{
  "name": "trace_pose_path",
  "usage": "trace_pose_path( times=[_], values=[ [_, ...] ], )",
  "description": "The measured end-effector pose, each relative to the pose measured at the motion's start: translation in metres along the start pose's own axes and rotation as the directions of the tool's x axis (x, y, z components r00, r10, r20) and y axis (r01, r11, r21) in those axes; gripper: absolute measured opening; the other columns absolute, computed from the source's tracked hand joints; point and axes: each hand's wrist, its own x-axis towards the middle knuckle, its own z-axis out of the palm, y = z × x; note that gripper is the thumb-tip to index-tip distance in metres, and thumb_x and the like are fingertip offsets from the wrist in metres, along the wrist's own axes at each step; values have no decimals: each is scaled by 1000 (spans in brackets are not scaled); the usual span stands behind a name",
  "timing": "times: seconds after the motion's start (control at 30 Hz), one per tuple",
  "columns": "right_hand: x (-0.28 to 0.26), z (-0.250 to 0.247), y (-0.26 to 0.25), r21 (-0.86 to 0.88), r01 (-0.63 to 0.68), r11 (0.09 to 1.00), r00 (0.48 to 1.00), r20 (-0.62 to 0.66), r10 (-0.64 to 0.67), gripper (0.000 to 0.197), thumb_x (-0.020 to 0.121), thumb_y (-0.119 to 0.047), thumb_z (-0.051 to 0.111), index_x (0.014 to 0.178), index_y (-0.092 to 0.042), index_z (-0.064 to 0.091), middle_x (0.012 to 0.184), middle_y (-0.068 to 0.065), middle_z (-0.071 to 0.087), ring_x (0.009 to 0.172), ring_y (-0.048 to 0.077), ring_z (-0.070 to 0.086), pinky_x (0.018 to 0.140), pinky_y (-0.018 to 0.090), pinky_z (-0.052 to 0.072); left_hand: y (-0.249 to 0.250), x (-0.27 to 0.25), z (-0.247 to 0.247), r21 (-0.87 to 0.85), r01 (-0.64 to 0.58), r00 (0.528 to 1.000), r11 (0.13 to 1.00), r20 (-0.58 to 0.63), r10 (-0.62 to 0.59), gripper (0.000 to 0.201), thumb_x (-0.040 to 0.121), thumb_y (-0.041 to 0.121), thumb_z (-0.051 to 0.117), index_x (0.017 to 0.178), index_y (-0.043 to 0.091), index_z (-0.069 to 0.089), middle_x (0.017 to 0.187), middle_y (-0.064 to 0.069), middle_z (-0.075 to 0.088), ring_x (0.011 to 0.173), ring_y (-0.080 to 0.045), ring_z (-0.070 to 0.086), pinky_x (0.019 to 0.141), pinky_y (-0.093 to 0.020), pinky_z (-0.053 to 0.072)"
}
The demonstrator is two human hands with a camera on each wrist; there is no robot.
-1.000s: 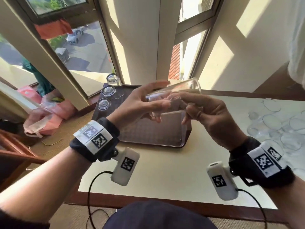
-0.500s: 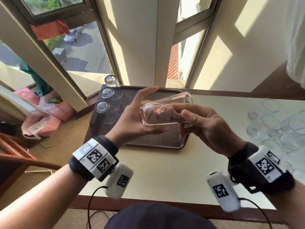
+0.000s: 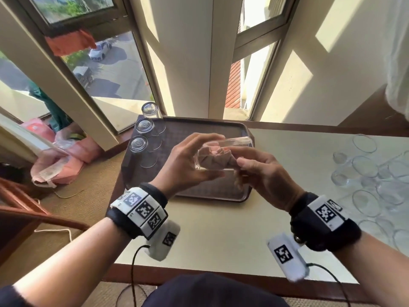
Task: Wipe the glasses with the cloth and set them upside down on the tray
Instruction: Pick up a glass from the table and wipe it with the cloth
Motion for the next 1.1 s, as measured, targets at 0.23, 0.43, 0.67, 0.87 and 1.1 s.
trace_pose_path(
  times=[0.23, 0.43, 0.67, 0.87, 1.1],
  values=[
    [4, 8, -7, -234, 124, 964, 992, 59, -113, 31, 86, -7, 53, 112, 2, 67, 104, 5, 71, 66, 2, 56, 60, 18, 45, 14, -3, 11, -449, 420, 897, 789, 72, -437, 54, 62, 42, 85, 108, 14, 75, 93, 0, 76, 80, -10, 69, 72, -24, 56],
    [-1, 8, -2, 23, -116, 993, 991, 65, 114, 32, 89, -20, 58, 117, -10, 70, 71, -2, 55, 55, 12, 37, 49, 26, 29, -3, -13, 4, 398, -306, 934, 865, -49, 353, 64, 79, 38, 84, 130, 5, 62, 110, -11, 70, 94, -24, 67, 85, -34, 56],
    [9, 7, -16, -290, 250, 924, 968, 90, -234, 27, 91, -10, 55, 113, -6, 71, 110, 14, 69, 91, 18, 64, 71, 26, 51, 17, -14, 4, -732, 509, 818, 452, 247, -520, 94, 56, 59, 89, 133, 17, 55, 104, -10, 72, 73, -19, 71, 52, -24, 52],
    [14, 7, -13, -151, -86, 985, 988, 115, 104, 24, 84, -20, 58, 105, -16, 70, 73, -6, 59, 51, 11, 32, 43, 21, 26, 9, -15, 5, -352, 252, 941, 902, -129, -314, 60, 64, 28, 90, 118, 8, 70, 98, -5, 77, 82, -14, 73, 70, -23, 57],
    [11, 1, -13, -2, 15, 1000, 1000, 24, -15, 16, 85, -12, 68, 98, -14, 77, 80, 5, 65, 55, 13, 42, 46, 22, 36, 2, -7, 3, -147, 51, 992, 988, -106, -67, 76, 68, 34, 89, 134, 15, 58, 119, -4, 71, 98, -17, 72, 84, -28, 58]
  ],
)
